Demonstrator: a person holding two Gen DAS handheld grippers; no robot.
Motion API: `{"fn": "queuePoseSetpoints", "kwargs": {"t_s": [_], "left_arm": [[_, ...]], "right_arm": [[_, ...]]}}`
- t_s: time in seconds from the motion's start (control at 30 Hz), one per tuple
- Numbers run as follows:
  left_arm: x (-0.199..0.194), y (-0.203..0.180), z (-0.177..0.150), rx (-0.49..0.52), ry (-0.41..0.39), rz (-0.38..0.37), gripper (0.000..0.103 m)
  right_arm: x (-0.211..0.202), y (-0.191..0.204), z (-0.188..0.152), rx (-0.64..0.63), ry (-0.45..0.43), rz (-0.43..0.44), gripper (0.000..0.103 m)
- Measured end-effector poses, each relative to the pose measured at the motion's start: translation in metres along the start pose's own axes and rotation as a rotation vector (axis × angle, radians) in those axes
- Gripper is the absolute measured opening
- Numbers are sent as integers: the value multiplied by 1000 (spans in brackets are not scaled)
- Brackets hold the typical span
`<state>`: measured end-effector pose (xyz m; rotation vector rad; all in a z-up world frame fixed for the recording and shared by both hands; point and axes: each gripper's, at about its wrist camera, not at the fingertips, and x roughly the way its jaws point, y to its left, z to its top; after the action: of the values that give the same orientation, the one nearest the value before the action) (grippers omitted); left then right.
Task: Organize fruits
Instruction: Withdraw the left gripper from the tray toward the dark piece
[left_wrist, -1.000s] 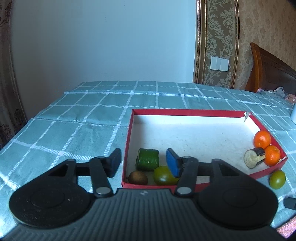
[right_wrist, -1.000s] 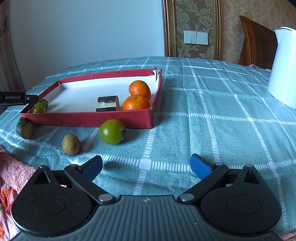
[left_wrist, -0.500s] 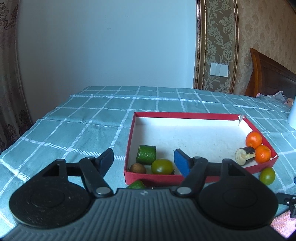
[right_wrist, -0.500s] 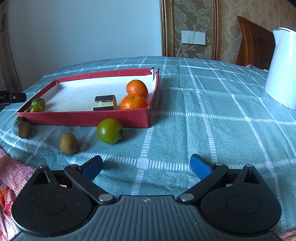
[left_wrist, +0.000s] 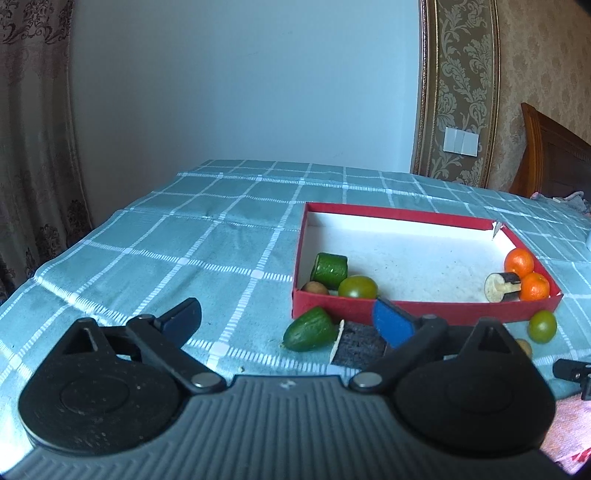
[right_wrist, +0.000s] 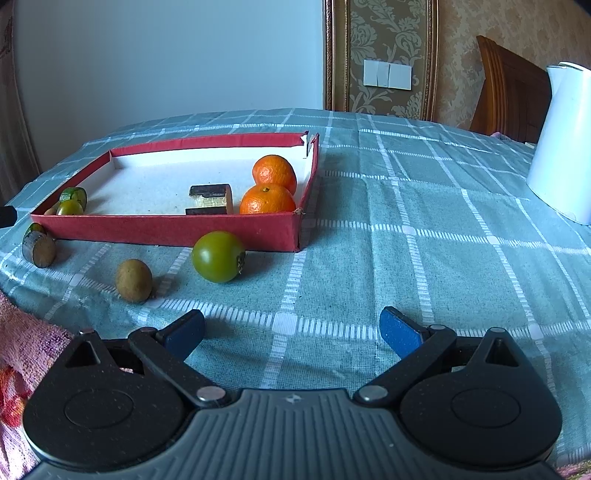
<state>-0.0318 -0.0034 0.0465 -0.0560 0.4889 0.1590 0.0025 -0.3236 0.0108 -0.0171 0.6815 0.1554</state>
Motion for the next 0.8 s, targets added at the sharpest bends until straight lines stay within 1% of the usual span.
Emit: {"fn": "queuePoseSetpoints", "kwargs": {"t_s": [0.1, 0.23, 0.37, 0.43, 0.5, 0.67, 0.8], "left_arm": [[-2, 5, -8, -2, -3, 3, 103], [0, 9, -16, 17, -24, 37, 103], [6, 15, -26, 7, -33, 59, 103], [9, 22, -27, -20, -4, 32, 103], [10, 28, -26, -55, -6, 20, 103], [14, 39, -27, -116, 26, -26, 103], [17, 42, -27, -129, 41, -48, 103]], "right_arm": [[0, 2, 0, -7, 3, -6, 102], [0, 2, 0, -9, 4, -7, 102], [0, 3, 0, -12, 3, -9, 102], [0, 3, 0, -14, 2, -11, 102], [0, 4, 0, -15, -2, -11, 102], [-5, 5, 0, -19, -31, -1, 102], [-12, 8, 0, -9, -54, 34, 102]]}}
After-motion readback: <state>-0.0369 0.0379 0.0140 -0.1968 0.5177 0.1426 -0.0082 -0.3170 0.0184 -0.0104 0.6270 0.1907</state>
